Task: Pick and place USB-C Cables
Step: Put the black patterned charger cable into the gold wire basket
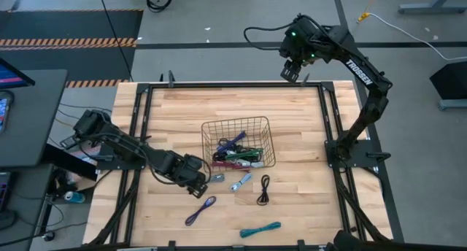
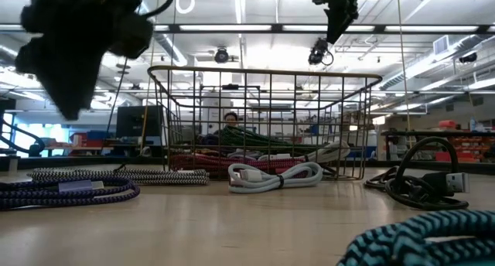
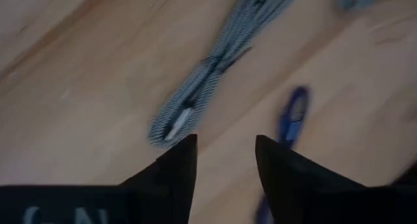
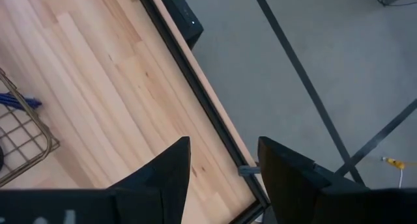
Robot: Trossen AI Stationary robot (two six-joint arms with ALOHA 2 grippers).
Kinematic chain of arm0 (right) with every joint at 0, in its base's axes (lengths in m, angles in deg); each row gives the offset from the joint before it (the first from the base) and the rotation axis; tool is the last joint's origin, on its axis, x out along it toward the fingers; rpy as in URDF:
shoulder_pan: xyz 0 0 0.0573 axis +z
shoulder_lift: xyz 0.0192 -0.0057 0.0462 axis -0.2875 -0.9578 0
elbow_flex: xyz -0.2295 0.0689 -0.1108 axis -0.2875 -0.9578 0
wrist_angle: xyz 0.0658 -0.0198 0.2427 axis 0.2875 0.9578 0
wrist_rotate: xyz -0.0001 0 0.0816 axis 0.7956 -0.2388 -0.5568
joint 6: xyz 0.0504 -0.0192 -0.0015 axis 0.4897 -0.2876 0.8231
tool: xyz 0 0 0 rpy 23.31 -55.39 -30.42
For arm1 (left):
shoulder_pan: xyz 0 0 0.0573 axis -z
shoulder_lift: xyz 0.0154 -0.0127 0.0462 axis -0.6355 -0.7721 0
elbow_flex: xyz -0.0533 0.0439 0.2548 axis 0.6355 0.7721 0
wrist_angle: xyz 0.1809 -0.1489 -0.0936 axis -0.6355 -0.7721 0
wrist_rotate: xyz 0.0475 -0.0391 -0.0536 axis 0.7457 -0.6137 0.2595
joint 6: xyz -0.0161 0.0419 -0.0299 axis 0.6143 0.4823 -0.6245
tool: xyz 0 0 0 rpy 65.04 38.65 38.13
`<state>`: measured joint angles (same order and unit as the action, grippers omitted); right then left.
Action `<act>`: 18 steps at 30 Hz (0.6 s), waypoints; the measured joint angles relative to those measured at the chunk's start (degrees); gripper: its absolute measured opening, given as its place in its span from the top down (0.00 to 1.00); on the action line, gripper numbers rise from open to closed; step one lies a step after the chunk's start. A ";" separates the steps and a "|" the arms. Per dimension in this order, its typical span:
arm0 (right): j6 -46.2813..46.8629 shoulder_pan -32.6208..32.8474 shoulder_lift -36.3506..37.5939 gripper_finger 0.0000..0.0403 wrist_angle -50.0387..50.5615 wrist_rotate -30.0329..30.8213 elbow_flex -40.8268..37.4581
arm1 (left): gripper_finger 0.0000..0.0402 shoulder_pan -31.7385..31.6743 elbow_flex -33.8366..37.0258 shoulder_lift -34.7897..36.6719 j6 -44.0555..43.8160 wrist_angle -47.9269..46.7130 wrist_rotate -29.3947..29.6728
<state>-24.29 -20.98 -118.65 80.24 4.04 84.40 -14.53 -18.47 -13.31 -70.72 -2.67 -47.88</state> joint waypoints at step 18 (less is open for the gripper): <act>-1.35 0.00 0.00 0.54 -3.21 0.01 -0.02 | 0.61 0.01 6.54 0.00 0.94 6.73 0.50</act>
<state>-25.63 -20.98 -118.65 77.03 4.06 84.38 -14.52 -11.93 -13.31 -69.77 4.06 -47.38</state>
